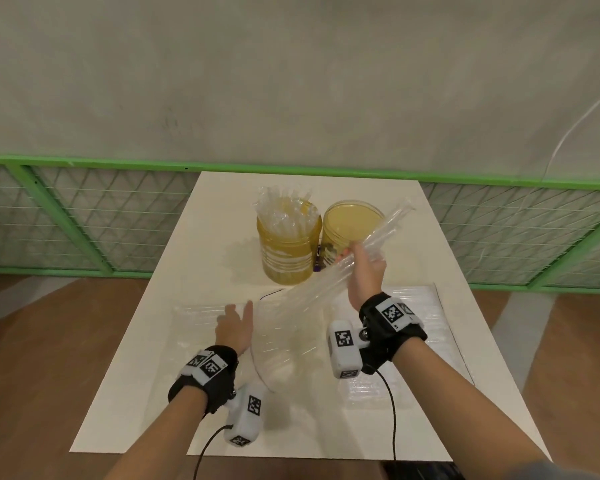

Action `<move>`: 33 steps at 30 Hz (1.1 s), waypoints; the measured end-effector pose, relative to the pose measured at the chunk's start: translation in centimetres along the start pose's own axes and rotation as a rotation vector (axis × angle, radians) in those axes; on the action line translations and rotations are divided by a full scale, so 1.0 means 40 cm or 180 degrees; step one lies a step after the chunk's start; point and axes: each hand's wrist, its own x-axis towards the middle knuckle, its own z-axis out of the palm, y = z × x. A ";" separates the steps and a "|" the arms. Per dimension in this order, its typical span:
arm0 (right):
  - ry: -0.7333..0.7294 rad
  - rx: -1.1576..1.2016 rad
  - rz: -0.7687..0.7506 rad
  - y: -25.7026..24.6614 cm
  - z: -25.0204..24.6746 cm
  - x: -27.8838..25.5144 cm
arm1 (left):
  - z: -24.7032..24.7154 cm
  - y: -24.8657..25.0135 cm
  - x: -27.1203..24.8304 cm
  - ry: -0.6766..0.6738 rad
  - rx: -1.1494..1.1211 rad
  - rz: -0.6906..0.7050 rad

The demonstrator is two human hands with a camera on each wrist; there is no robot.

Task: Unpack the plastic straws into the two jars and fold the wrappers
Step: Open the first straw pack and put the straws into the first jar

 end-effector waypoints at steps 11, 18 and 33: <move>-0.0543 0.0054 -0.0487 -0.043 0.046 -0.035 | 0.014 0.093 -0.022 -0.1547 -0.2457 -0.0627; -0.0699 -0.0454 -0.0923 -0.030 0.047 -0.062 | 0.026 0.101 -0.030 -0.2257 -0.2130 -0.1053; -0.0976 -0.0491 -0.0922 -0.001 0.064 -0.131 | 0.049 0.067 -0.018 -0.1719 -0.2333 -0.0822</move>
